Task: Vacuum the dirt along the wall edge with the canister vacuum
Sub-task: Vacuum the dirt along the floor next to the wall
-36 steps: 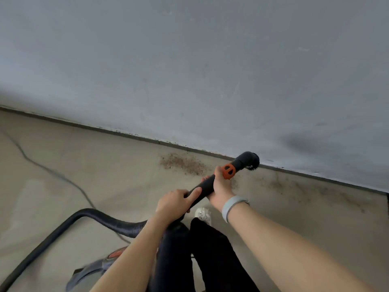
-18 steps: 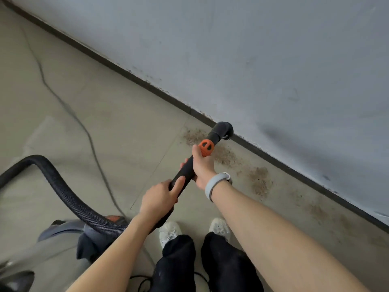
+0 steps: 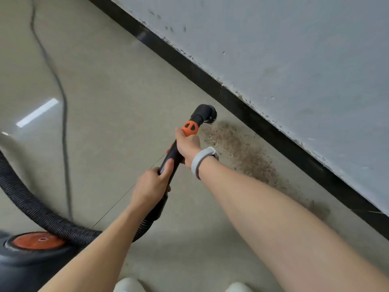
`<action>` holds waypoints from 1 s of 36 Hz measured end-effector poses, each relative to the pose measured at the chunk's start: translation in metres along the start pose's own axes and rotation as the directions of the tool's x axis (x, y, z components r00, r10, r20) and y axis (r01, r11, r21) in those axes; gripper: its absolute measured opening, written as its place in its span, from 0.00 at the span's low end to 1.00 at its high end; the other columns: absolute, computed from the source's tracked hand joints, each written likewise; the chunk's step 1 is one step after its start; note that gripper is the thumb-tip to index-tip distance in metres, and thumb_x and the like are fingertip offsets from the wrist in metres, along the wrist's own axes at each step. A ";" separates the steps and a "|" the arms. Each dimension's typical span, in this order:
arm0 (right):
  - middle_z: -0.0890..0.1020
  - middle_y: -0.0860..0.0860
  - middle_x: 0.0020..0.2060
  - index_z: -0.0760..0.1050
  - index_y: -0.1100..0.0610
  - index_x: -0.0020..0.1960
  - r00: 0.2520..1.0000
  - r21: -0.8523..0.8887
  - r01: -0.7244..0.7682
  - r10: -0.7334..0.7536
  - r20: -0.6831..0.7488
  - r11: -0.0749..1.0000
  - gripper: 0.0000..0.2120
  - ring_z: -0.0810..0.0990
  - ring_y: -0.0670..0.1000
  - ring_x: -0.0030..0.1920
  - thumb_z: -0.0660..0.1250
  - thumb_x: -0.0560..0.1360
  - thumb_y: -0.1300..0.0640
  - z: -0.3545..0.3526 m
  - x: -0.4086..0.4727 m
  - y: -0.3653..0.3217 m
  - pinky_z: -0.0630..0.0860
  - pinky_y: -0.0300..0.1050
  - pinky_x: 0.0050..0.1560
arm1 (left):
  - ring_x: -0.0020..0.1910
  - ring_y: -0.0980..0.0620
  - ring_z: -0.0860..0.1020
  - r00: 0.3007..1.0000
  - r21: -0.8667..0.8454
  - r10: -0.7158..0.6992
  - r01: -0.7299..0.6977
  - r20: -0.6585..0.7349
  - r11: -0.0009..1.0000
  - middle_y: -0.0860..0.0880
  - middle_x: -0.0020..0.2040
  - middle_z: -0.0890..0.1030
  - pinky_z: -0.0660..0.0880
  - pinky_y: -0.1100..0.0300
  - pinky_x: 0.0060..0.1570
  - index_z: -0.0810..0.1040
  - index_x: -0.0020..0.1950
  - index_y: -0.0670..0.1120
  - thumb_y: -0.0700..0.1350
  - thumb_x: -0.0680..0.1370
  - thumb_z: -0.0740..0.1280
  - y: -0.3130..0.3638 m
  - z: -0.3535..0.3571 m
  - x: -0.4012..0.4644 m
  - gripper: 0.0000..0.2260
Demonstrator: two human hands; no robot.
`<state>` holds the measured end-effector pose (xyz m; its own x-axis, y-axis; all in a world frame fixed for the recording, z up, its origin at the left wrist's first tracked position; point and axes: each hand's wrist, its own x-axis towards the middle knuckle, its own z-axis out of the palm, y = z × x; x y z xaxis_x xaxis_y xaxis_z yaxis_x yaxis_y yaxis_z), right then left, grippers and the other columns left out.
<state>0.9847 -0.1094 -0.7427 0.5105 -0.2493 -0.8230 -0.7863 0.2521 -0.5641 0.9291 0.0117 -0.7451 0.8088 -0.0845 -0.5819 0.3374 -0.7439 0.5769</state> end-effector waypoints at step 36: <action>0.77 0.56 0.37 0.69 0.60 0.54 0.996 0.537 0.080 -0.041 -0.084 0.840 0.15 0.77 0.58 0.39 0.65 0.78 0.48 -0.049 0.067 0.040 0.79 0.53 0.48 | 0.26 0.51 0.80 0.924 0.021 0.267 -0.284 0.273 0.959 0.46 0.27 0.81 0.74 0.58 0.37 0.76 0.27 0.44 0.67 0.78 0.51 -0.015 0.062 0.092 0.33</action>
<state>0.9702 -0.1620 -0.8176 0.5112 -0.3370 -0.7906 -0.4330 0.6937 -0.5756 0.9682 -0.0257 -0.8429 0.7061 -0.4581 -0.5400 0.0841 -0.7029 0.7063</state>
